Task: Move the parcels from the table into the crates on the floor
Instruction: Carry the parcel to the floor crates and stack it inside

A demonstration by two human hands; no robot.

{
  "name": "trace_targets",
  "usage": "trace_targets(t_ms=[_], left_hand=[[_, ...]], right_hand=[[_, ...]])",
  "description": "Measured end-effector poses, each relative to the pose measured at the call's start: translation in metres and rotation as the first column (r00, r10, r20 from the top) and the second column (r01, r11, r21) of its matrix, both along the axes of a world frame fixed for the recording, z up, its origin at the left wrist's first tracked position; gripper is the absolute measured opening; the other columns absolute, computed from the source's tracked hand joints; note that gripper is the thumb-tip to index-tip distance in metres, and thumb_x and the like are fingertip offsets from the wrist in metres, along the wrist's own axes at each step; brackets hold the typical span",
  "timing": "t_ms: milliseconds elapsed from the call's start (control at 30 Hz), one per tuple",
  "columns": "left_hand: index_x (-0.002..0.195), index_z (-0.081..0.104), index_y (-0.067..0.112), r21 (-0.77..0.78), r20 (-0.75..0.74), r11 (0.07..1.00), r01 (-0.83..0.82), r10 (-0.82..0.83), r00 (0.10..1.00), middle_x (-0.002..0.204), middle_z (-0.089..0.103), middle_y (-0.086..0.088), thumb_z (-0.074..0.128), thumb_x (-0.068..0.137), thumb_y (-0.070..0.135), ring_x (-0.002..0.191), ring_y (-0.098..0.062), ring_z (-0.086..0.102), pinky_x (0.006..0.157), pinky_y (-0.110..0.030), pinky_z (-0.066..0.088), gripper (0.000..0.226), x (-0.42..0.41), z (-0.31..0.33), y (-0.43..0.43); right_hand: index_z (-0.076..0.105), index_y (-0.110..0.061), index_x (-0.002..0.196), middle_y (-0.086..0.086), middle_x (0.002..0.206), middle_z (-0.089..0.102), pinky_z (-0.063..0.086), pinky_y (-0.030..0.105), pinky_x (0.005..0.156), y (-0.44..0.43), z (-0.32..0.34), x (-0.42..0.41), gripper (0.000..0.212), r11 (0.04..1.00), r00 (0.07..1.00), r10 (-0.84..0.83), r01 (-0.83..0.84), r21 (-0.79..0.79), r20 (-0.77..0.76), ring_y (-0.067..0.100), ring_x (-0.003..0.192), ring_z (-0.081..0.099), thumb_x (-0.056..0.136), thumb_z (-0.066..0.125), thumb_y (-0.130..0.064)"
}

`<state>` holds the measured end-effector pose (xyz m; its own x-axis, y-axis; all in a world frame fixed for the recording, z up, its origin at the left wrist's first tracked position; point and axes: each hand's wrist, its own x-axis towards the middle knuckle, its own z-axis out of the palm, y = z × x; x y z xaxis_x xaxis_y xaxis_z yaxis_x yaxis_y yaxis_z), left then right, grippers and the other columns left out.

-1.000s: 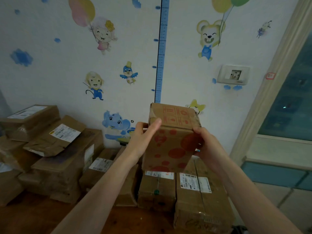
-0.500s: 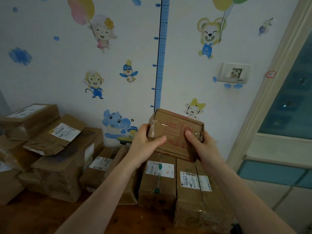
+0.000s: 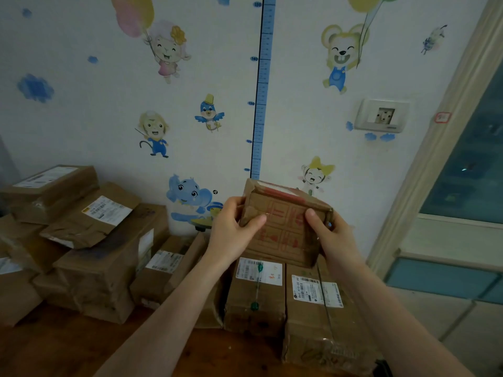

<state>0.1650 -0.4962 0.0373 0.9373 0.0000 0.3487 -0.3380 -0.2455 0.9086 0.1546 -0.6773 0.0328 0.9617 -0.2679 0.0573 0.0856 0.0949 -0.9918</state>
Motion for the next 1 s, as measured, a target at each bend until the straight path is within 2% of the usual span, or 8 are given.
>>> trace_targets(t_ms=[133, 233, 433, 533, 633, 733, 900, 1000], left_hand=[[0.119, 0.052, 0.018, -0.008, -0.06, 0.999, 0.047, -0.048, 0.997, 0.106, 0.063, 0.009, 0.071, 0.082, 0.023, 0.097, -0.003, 0.06, 0.078, -0.021, 0.051, 0.041, 0.003, -0.002, -0.001], [0.12, 0.051, 0.014, 0.005, -0.028, 0.999, -0.038, 0.038, 0.999, 0.107, 0.062, 0.005, 0.073, 0.081, 0.019, 0.098, -0.009, 0.06, 0.082, -0.028, 0.052, 0.045, 0.004, -0.008, -0.007], [0.111, 0.05, 0.026, 0.008, -0.078, 0.999, 0.045, -0.044, 0.996, 0.102, 0.061, 0.014, 0.071, 0.082, 0.025, 0.096, -0.004, 0.059, 0.081, -0.026, 0.052, 0.036, 0.005, -0.005, -0.003], [0.116, 0.051, 0.019, 0.035, -0.037, 0.999, -0.024, 0.025, 0.999, 0.106, 0.061, 0.009, 0.073, 0.081, 0.022, 0.098, -0.009, 0.06, 0.082, -0.03, 0.053, 0.041, 0.005, -0.01, -0.007], [0.113, 0.05, 0.02, 0.044, -0.021, 0.999, -0.032, 0.033, 0.999, 0.103, 0.06, 0.011, 0.074, 0.08, 0.024, 0.094, -0.005, 0.059, 0.077, -0.023, 0.052, 0.042, 0.005, -0.009, -0.005], [0.114, 0.05, 0.022, -0.007, -0.06, 0.999, 0.048, -0.049, 0.997, 0.1, 0.059, 0.016, 0.072, 0.081, 0.026, 0.092, 0.001, 0.058, 0.073, -0.017, 0.05, 0.04, 0.003, -0.004, -0.002], [0.108, 0.049, 0.018, 0.044, 0.035, 0.998, -0.054, 0.053, 0.998, 0.096, 0.056, 0.014, 0.071, 0.083, 0.019, 0.084, 0.003, 0.054, 0.061, -0.008, 0.047, 0.034, 0.003, -0.006, -0.007], [0.115, 0.048, 0.017, 0.026, 0.014, 0.999, -0.039, 0.038, 0.999, 0.101, 0.056, 0.013, 0.07, 0.084, 0.022, 0.089, 0.001, 0.055, 0.061, -0.008, 0.047, 0.039, 0.003, -0.006, -0.009]], right_hand=[[0.056, -0.018, 0.109, 0.004, 0.107, 0.067, 0.056, 0.034, 0.079, -0.003, 0.001, 0.0, 0.037, 0.988, 0.99, 0.138, -0.139, -0.068, -0.029, 0.021, 0.098, 0.066, 0.077, 0.074, -0.015], [0.055, -0.014, 0.111, 0.001, 0.105, 0.067, 0.054, 0.029, 0.077, 0.0, -0.002, 0.001, 0.038, 0.982, 0.998, 0.066, -0.064, -0.177, 0.004, 0.018, 0.098, 0.064, 0.077, 0.074, -0.01], [0.055, -0.015, 0.115, 0.003, 0.107, 0.068, 0.056, 0.032, 0.08, -0.007, -0.004, 0.0, 0.041, 0.984, 0.987, 0.157, -0.158, -0.08, -0.026, 0.019, 0.098, 0.066, 0.078, 0.074, -0.015], [0.055, -0.017, 0.108, 0.002, 0.105, 0.067, 0.055, 0.035, 0.083, -0.005, -0.007, 0.002, 0.037, 0.981, 0.997, 0.072, -0.074, -0.178, -0.016, 0.019, 0.098, 0.065, 0.078, 0.075, -0.013], [0.055, -0.019, 0.107, 0.001, 0.105, 0.067, 0.056, 0.032, 0.08, -0.005, -0.01, 0.002, 0.037, 0.979, 0.998, 0.057, -0.058, -0.194, -0.008, 0.018, 0.097, 0.066, 0.077, 0.076, -0.016], [0.056, -0.019, 0.11, 0.002, 0.106, 0.068, 0.056, 0.027, 0.075, -0.009, -0.006, 0.0, 0.036, 0.988, 0.992, 0.128, -0.129, -0.084, -0.013, 0.018, 0.096, 0.067, 0.079, 0.074, -0.021], [0.056, -0.018, 0.106, 0.001, 0.105, 0.067, 0.055, 0.034, 0.081, -0.004, -0.009, 0.003, 0.032, 0.978, 0.999, 0.005, 0.006, -0.209, 0.053, 0.019, 0.097, 0.065, 0.079, 0.073, -0.016], [0.054, -0.02, 0.106, 0.001, 0.106, 0.066, 0.055, 0.029, 0.076, -0.006, -0.008, 0.002, 0.033, 0.986, 0.999, 0.016, -0.007, -0.164, 0.051, 0.017, 0.097, 0.064, 0.079, 0.074, -0.017]])
